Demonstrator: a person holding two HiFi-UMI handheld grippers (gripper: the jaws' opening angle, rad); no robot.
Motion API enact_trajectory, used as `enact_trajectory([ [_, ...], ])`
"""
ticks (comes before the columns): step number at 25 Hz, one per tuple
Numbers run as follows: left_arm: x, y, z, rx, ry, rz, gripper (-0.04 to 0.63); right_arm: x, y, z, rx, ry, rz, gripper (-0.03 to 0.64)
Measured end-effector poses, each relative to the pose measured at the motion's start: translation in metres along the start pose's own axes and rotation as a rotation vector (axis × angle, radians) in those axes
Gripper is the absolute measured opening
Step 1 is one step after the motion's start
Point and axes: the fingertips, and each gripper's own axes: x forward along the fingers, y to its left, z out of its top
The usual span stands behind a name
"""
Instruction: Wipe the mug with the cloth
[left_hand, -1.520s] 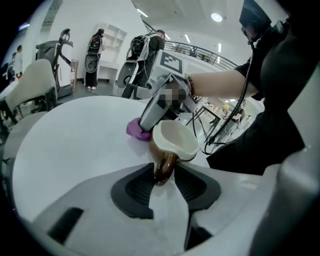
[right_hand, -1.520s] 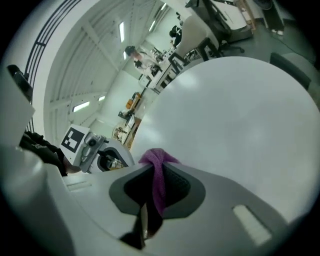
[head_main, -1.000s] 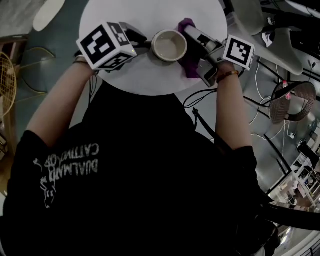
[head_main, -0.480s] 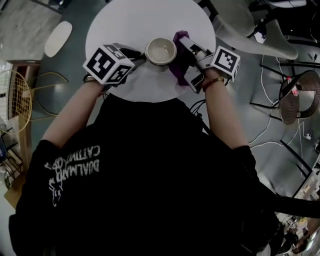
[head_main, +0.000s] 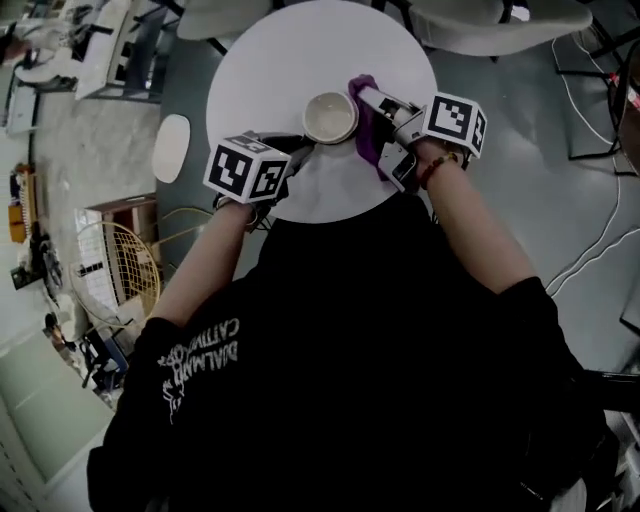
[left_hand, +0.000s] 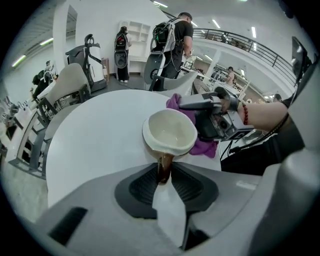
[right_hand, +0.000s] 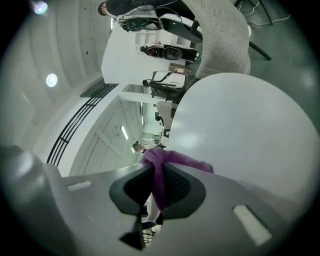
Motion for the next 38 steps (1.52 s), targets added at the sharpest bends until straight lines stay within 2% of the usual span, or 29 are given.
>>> enact_trajectory([
  [5, 0.005, 0.001, 0.006, 0.046, 0.065, 0.03, 0.089, -0.01, 0.004, 0.0, 0.014, -0.02, 0.006, 0.032],
  [8, 0.009, -0.022, 0.004, 0.086, 0.104, 0.031, 0.084, -0.039, 0.007, -0.006, 0.033, -0.033, 0.014, 0.032],
  [11, 0.013, -0.036, 0.006, 0.094, 0.126, 0.016, 0.081, -0.055, 0.01, -0.011, 0.015, -0.021, 0.0, 0.032],
  [21, 0.018, -0.033, 0.02, 0.074, 0.078, -0.059, 0.072, -0.051, 0.007, -0.017, 0.028, 0.03, -0.021, 0.032],
  [27, 0.018, -0.042, 0.021, 0.167, 0.134, -0.103, 0.071, -0.053, 0.008, -0.015, 0.041, 0.019, -0.034, 0.032],
  [33, 0.023, -0.039, 0.022, 0.135, 0.148, -0.136, 0.069, -0.05, 0.004, -0.02, 0.035, 0.042, -0.047, 0.031],
  [38, 0.017, -0.048, 0.009, 0.095, 0.135, -0.171, 0.07, -0.054, 0.007, -0.053, 0.007, 0.098, -0.056, 0.031],
])
